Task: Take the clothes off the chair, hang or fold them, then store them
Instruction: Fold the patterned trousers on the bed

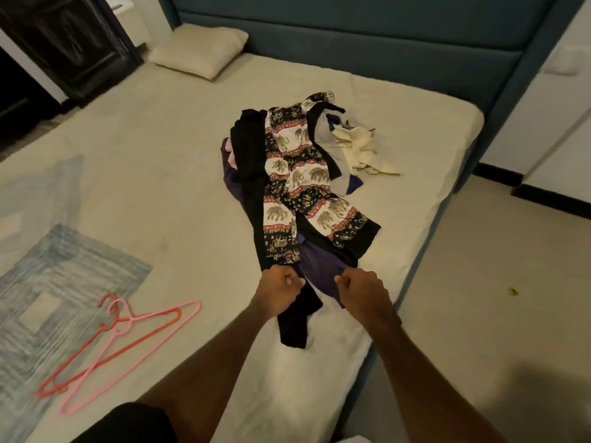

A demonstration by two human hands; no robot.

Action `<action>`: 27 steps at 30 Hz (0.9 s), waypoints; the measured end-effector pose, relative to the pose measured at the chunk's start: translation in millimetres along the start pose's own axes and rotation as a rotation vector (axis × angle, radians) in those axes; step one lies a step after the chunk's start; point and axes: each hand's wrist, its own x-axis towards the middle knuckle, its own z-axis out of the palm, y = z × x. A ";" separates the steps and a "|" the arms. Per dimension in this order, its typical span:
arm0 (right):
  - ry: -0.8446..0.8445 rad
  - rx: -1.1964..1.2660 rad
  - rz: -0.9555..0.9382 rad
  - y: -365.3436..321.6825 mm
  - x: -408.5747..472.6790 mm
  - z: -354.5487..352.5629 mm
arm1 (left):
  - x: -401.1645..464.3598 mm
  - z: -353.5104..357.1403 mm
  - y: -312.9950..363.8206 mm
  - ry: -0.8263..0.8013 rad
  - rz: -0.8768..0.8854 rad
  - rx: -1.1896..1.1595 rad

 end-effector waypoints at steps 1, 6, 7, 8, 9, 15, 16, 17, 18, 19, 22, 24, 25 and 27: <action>0.014 0.038 0.002 1.2 8.9 11.2 | 8.6 -2.3 -5.4 0.018 -0.013 -0.026; 0.076 0.212 0.004 -3.6 47.8 69.6 | 58.7 -15.3 -39.0 0.067 0.032 0.063; 0.082 0.255 0.005 -6.4 54.7 79.1 | 68.9 -17.9 -43.2 0.058 0.041 0.082; 0.084 0.298 -0.009 -9.0 62.5 88.1 | 79.5 -19.2 -47.1 0.056 0.056 0.083; 0.070 0.333 -0.031 -13.0 70.1 97.4 | 89.1 -20.5 -51.3 0.066 0.071 0.078; 0.014 0.454 -0.155 -68.9 97.4 148.4 | 119.9 -9.1 -95.6 0.194 0.201 0.040; 0.017 0.456 -0.157 -78.8 99.7 156.2 | 122.6 -6.7 -105.1 0.207 0.230 0.020; 0.031 0.440 -0.143 -87.4 100.8 162.6 | 125.9 -6.6 -112.9 0.210 0.253 -0.003; 0.067 0.425 -0.116 -93.9 100.9 167.3 | 129.8 -6.8 -120.1 0.217 0.261 -0.046; 0.139 0.430 -0.080 -98.4 98.7 168.8 | 134.4 -7.4 -125.7 0.224 0.247 -0.116; 0.278 0.580 -0.054 -107.5 64.5 169.0 | 140.7 -11.0 -128.1 0.195 0.186 -0.470; 0.017 0.721 -0.112 -123.2 14.6 172.8 | 132.6 -18.8 -135.9 0.053 0.187 -0.754; -0.165 0.747 -0.121 -130.7 -11.4 174.8 | 127.4 -21.4 -143.1 -0.023 0.166 -0.865; -0.502 0.639 -0.071 -140.1 -55.7 176.9 | 112.0 -26.8 -158.6 -0.083 0.084 -0.939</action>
